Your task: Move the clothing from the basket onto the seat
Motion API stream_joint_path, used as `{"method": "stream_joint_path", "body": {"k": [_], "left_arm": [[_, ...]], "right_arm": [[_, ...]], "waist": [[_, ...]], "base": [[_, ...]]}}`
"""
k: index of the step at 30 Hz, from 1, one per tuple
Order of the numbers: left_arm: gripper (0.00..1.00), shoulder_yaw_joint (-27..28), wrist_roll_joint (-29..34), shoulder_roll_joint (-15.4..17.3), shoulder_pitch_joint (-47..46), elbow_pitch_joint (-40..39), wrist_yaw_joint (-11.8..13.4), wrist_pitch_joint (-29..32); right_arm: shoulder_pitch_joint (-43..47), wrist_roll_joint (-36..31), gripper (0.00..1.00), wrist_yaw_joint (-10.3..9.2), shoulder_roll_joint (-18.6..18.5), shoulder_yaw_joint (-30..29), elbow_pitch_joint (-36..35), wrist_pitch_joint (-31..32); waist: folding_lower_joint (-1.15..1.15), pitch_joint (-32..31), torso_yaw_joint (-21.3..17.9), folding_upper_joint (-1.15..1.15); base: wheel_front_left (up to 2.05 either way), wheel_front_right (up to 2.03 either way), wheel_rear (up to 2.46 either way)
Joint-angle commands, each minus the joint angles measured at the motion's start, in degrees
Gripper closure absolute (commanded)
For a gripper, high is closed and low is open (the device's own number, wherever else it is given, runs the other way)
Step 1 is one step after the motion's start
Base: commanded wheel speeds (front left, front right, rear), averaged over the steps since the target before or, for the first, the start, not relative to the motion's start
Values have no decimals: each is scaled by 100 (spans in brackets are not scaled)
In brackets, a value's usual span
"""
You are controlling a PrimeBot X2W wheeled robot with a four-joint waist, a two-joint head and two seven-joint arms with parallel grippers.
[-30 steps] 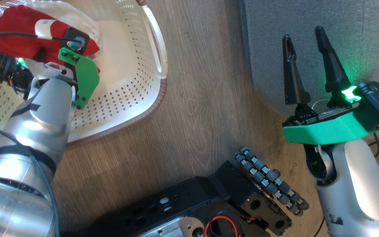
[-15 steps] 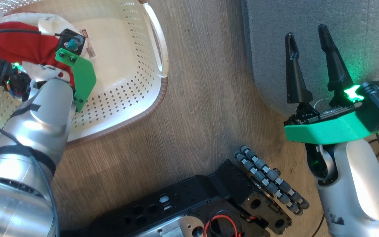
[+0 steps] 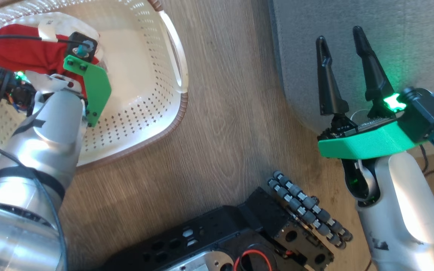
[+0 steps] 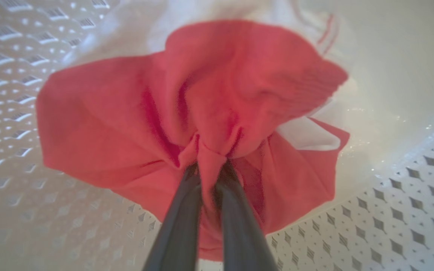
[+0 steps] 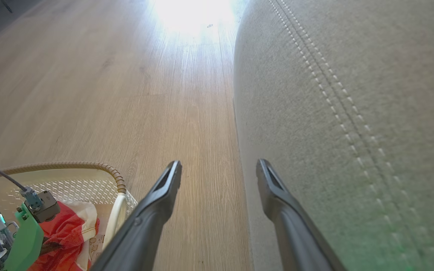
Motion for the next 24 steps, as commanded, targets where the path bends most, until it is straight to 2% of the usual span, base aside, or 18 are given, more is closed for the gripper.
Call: {"method": "stream_joint_path", "body": {"k": [1, 11, 18, 22, 24], "left_arm": [[100, 83, -43, 43, 119, -60, 20, -94], [100, 76, -315, -409, 618, -60, -125, -1000], [100, 133, -678, -526, 1185, -160, -239, -1889], [100, 38, -964, -533, 1518, -553, -384, -2336], [100, -11, -1149, -534, 1664, -794, -343, -2502]], "right_arm": [[120, 52, 0, 47, 46, 136, -37, 12], [206, -91, 0, 47, 52, -48, 170, 12], [475, -233, 0, 47, 5, -131, 352, 12], [687, -323, 0, 47, -44, -174, 463, 12], [781, -370, 0, 47, -59, -216, 520, 12]], "waist": [[0, -143, 9, 0], [0, -1197, 372, 0], [0, -2337, 652, 0], [0, -2901, 820, 0], [0, -3148, 905, 0]], "base": [[0, 0, 0], [0, 0, 0], [0, 0, 0], [0, 0, 0], [0, 0, 0]]}}
